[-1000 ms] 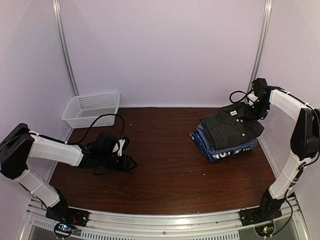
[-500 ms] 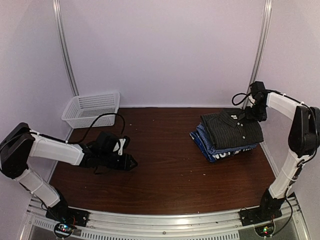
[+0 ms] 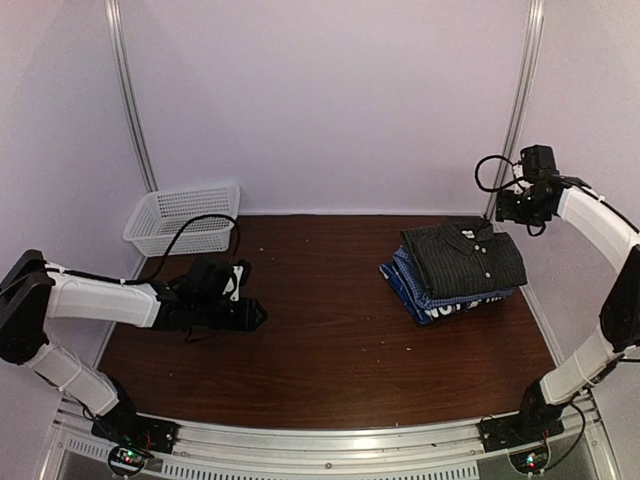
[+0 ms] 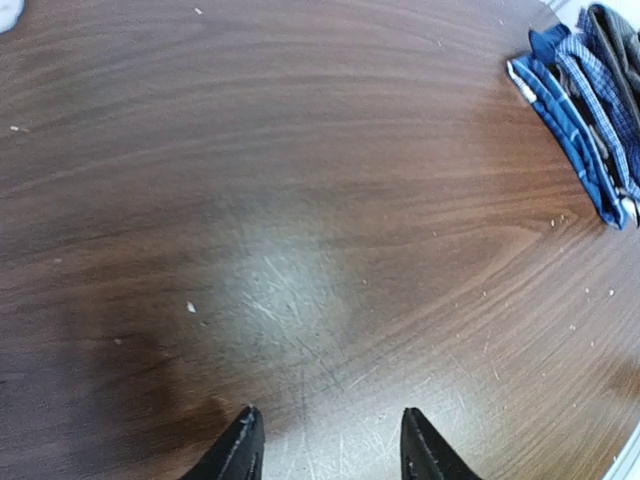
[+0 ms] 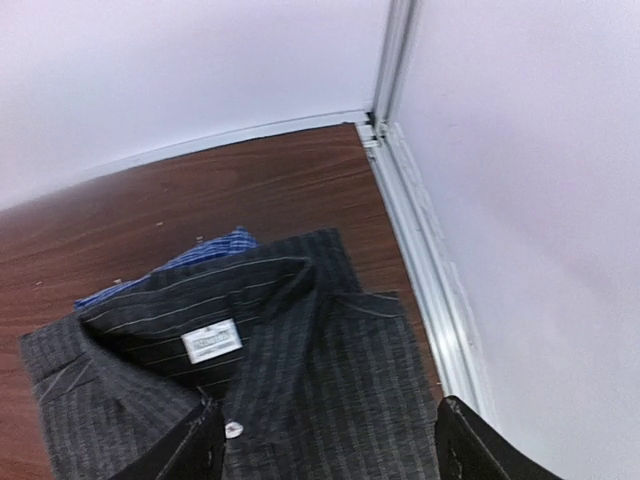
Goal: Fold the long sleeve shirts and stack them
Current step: Reset both arms
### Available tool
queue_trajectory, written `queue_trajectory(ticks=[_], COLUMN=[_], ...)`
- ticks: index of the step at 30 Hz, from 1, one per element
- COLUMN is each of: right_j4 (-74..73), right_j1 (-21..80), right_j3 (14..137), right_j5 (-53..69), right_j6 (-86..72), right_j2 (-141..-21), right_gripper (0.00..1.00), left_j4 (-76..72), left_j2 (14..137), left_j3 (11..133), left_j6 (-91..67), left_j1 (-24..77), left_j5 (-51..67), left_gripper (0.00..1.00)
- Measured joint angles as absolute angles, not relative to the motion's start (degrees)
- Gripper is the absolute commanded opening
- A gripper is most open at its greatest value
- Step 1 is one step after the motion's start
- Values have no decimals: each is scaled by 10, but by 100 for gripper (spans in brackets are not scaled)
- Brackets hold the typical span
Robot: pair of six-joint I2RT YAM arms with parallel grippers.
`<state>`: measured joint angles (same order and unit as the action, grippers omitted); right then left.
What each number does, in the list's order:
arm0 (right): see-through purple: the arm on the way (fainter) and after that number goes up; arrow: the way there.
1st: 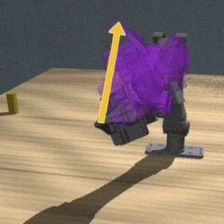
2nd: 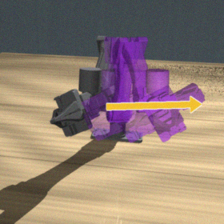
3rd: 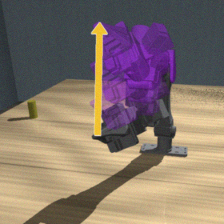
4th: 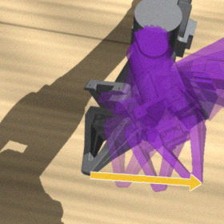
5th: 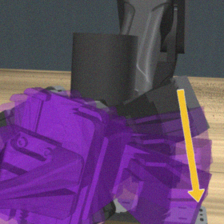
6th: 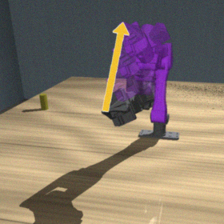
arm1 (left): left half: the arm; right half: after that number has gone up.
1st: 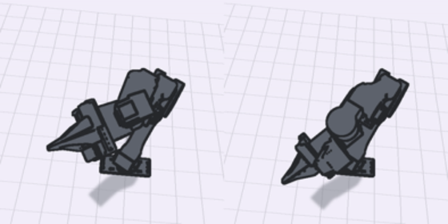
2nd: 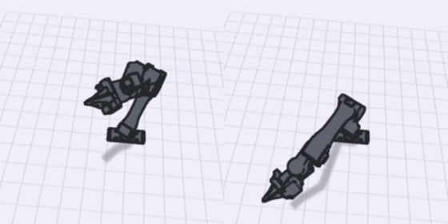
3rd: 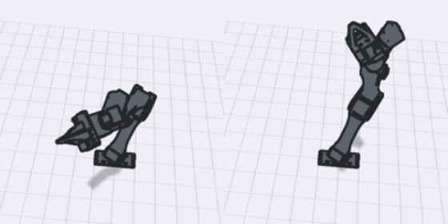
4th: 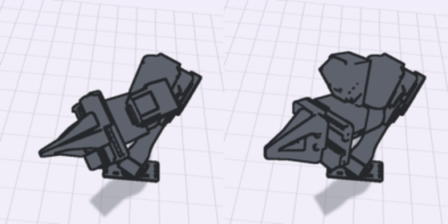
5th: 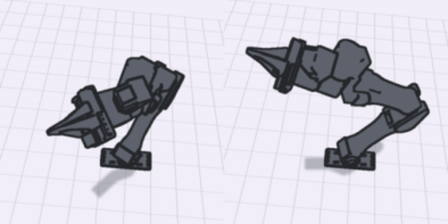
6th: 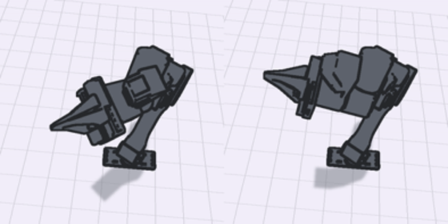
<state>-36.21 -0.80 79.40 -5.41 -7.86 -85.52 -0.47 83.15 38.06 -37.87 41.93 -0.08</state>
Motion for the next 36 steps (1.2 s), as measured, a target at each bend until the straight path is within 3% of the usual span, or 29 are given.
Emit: queue_trajectory(ticks=[2, 4, 5, 14, 25, 36], right_j4=[-342, -320, -304, -258, -236, -208], right_j1=[11, 30, 40, 51, 51, 51], right_j3=[775, 750, 728, 628, 596, 520], right_j5=[-27, -1, 15, 65, 83, 90], right_j6=[-85, -95, -95, -109, -114, -117], right_j2=[-834, -816, -802, -670, -576, -520], right_gripper=[78, 96, 99, 100, 100, 100], left_j4=[1, 6, 10, 60, 95, 56], left_j2=[817, 794, 781, 679, 655, 579], left_j3=[381, 381, 382, 447, 532, 459], left_j6=[-378, -374, -371, -322, -237, -214], left_j1=[419, 419, 419, 414, 408, 339], left_j5=[-18, -42, -55, -197, -298, -307], left_gripper=[57, 63, 66, 97, 98, 98])
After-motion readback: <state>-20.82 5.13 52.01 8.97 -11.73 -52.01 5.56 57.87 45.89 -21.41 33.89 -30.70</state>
